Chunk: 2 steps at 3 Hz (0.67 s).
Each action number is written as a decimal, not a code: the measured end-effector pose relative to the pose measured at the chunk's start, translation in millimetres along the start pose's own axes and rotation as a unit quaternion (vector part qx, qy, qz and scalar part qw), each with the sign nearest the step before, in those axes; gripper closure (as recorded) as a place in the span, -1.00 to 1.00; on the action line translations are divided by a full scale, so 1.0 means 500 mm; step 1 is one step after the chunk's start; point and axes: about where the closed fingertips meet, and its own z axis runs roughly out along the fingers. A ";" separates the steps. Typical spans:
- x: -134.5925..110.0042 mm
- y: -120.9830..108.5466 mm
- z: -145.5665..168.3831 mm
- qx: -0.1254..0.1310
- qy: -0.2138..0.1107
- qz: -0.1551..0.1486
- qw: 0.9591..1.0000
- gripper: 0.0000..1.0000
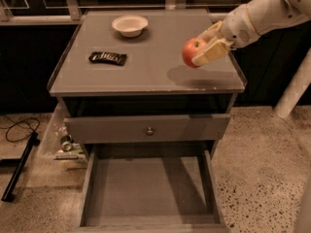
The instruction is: Place apple into middle drawer
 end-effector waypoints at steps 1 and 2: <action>0.024 0.072 -0.020 -0.002 0.012 -0.007 1.000 1.00; 0.054 0.149 -0.026 -0.008 0.024 -0.008 1.000 1.00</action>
Offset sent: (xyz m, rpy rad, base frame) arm -0.1253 -0.0141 -0.0426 -0.0803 0.0337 0.0133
